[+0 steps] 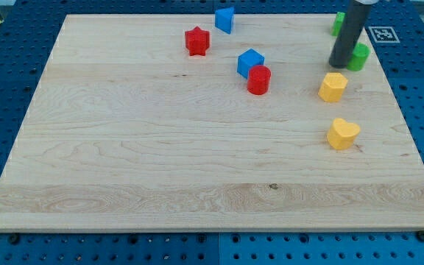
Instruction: Move the green circle into the green star
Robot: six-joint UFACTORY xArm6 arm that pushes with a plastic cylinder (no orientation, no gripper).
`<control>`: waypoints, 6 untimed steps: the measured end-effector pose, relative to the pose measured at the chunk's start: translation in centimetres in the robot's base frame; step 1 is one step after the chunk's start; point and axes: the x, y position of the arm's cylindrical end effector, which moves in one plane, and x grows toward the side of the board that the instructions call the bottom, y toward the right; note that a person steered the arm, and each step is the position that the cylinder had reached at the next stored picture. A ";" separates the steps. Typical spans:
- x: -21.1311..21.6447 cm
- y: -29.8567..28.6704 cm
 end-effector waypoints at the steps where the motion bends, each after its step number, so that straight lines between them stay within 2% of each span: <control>1: 2.2 2.0; 2: 4.5 4.5; 3: 3.8 6.3; 5: -1.5 5.2; 6: -2.7 4.9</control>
